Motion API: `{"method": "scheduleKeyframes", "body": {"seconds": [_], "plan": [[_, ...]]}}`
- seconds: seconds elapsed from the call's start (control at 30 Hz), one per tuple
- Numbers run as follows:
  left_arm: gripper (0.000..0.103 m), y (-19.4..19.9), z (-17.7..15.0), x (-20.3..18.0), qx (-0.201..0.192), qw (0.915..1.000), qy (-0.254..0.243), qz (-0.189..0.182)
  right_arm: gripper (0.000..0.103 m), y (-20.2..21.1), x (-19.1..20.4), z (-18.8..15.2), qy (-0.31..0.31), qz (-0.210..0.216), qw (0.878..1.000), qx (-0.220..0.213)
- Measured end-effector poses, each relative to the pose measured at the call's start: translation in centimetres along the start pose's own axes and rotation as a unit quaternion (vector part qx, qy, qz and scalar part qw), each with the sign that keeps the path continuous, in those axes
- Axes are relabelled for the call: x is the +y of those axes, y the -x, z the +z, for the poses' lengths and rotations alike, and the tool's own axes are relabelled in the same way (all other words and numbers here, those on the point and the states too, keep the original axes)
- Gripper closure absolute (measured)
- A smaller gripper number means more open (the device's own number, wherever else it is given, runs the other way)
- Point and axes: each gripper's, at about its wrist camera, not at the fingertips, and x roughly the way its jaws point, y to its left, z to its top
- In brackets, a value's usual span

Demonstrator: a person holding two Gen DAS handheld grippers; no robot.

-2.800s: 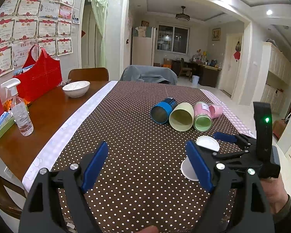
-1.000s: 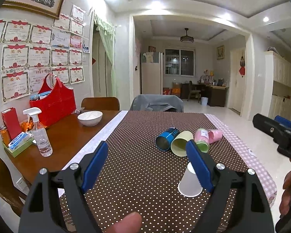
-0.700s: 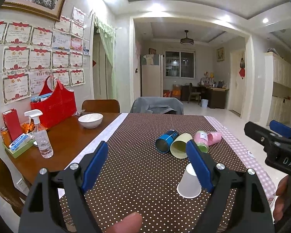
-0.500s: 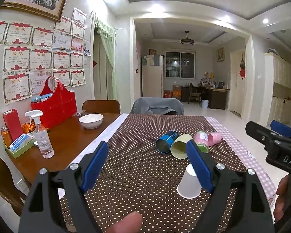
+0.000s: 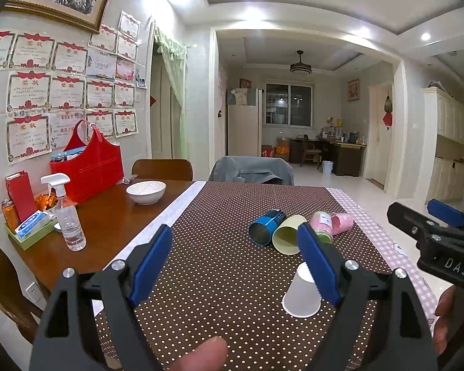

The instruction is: Flip cup upside down

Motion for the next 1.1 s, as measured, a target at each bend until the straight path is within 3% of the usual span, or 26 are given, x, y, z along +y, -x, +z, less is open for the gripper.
{"method": "scheduleKeyframes", "body": {"seconds": [0.33, 0.37, 0.4, 0.43, 1.1], "plan": [[0.021, 0.09, 0.14, 0.03, -0.006, 0.9999, -0.006, 0.012, 0.006, -0.15, 0.06, 0.04, 0.001, -0.001, 1.000, 0.002], [0.019, 0.09, 0.13, 0.00, -0.005, 0.9999, -0.007, 0.011, 0.006, -0.20, 0.04, 0.02, 0.001, -0.001, 1.000, 0.003], [0.010, 0.12, 0.18, -0.02, -0.006, 0.9999, -0.006, 0.010, 0.006, -0.24, 0.03, 0.00, 0.000, -0.001, 1.000, 0.004], [0.009, 0.15, 0.20, 0.00, -0.007, 0.9999, -0.006, 0.010, 0.006, -0.27, -0.01, -0.01, 0.000, -0.001, 1.000, 0.004], [0.009, 0.39, 0.15, -0.24, -0.013, 0.9997, -0.011, 0.016, 0.006, -0.35, -0.15, -0.12, -0.001, 0.001, 1.000, 0.008]]}}
